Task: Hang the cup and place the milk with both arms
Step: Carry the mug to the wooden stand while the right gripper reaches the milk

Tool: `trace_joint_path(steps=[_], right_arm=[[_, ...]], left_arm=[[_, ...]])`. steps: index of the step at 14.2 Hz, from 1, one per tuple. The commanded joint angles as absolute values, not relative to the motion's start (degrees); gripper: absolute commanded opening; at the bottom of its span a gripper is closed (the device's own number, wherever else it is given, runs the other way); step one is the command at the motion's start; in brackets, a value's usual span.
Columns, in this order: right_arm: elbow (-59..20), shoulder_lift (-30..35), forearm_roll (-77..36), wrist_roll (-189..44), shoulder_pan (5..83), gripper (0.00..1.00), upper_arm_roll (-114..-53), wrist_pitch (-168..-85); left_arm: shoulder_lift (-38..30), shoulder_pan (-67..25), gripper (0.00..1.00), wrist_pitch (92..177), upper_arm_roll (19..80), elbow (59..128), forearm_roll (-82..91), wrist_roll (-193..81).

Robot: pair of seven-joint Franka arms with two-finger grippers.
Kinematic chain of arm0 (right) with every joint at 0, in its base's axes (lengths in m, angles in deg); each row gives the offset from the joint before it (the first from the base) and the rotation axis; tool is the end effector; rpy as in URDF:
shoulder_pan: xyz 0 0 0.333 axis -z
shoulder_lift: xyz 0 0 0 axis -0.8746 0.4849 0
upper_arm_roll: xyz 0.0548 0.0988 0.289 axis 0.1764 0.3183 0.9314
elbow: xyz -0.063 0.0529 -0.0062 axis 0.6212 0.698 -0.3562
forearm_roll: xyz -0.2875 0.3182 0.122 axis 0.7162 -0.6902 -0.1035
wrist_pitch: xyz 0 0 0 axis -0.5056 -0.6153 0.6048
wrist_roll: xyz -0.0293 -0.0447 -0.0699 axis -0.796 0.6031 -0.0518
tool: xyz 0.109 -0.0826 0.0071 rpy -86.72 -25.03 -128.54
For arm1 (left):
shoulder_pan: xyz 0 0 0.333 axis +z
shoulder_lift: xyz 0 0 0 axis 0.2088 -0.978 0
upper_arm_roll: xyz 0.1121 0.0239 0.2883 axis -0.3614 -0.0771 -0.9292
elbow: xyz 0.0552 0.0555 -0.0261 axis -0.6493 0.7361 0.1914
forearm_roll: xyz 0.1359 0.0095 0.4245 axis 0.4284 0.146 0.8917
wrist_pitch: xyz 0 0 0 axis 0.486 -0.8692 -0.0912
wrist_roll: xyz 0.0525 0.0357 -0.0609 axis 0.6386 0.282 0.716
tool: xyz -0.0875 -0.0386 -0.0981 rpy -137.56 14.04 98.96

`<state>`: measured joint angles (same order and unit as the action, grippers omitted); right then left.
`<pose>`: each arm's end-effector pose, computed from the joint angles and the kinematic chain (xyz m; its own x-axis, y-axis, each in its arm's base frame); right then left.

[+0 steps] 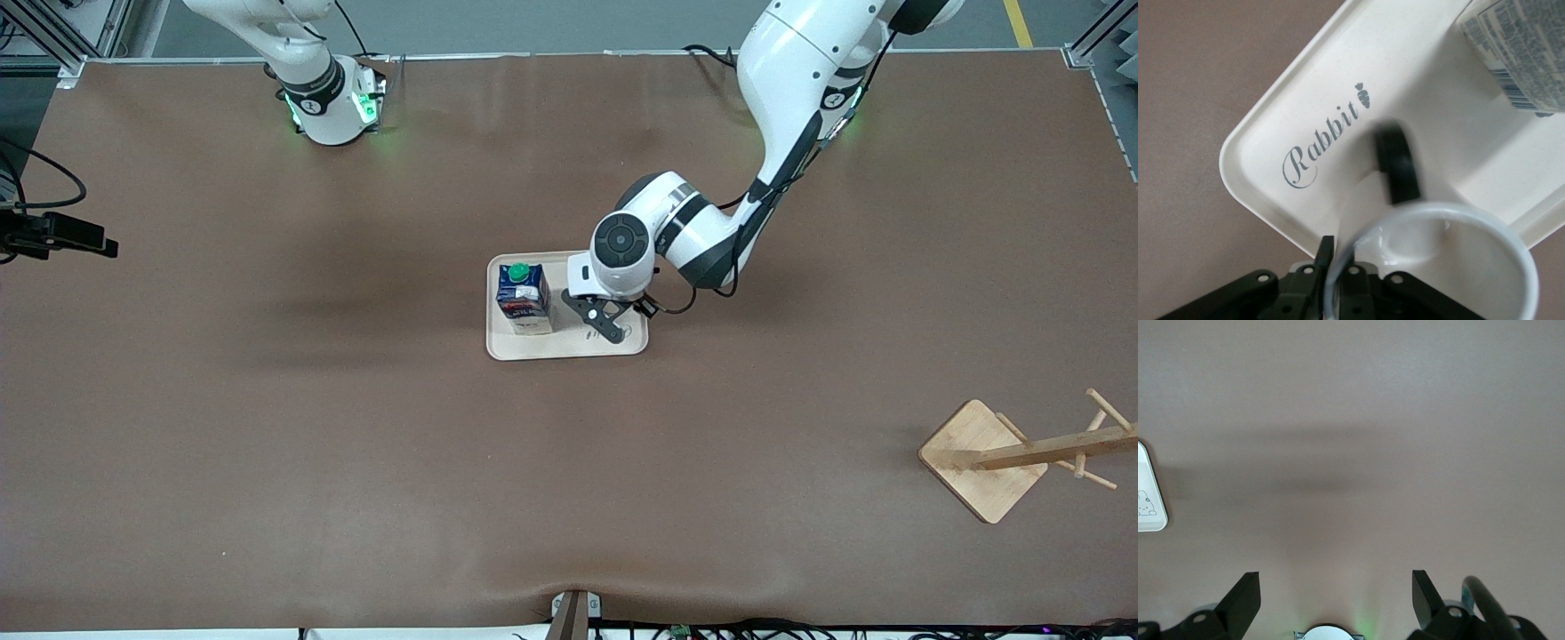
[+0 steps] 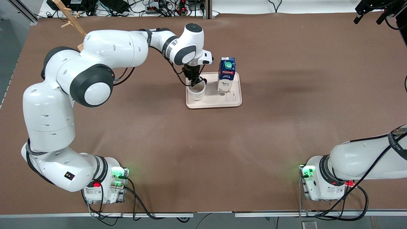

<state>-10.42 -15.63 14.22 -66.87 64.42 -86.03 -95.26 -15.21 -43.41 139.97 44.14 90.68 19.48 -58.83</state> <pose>0.6064 -0.1120 0.5253 0.9830 -0.0007 -0.1838 -0.0122 -0.9980 -0.0613 0.5022 -0.4726 0.1479 0.7186 -0.6727 -0.1765 -0.6765 -0.7349 0.0465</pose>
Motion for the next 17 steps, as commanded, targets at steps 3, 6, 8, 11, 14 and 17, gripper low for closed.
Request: trace_joint_path(steps=[3,6,8,11,14,17], right_arm=[[-9.1,-15.0,12.0,-66.4,65.2,1.00,-85.3,-94.6],[-8.9,-15.0,8.6,-66.8,65.2,1.00,-85.4,-95.2],[-8.9,-15.0,8.3,-66.9,64.3,1.00,-85.2,-95.2],[-9.0,-14.7,8.4,-67.2,60.7,1.00,-85.1,-96.8],[-9.1,-13.2,8.3,-79.6,54.2,1.00,-85.0,-99.1],[-9.2,-11.9,8.3,-85.9,45.7,1.00,-85.1,-100.3]], left_arm=[[-13.7,-43.2,0.00,139.7,43.8,88.8,20.4,-58.4],[-9.3,-40.4,0.00,136.7,43.3,87.3,20.4,-58.1],[-4.8,-36.5,0.00,132.7,43.2,85.9,19.8,-57.1],[-2.6,-27.7,0.00,123.2,43.7,79.7,19.8,-58.0],[0.2,-22.6,0.00,116.1,43.3,75.7,20.4,-58.5],[4.1,-16.4,0.00,112.4,43.4,75.8,20.4,-60.0]])
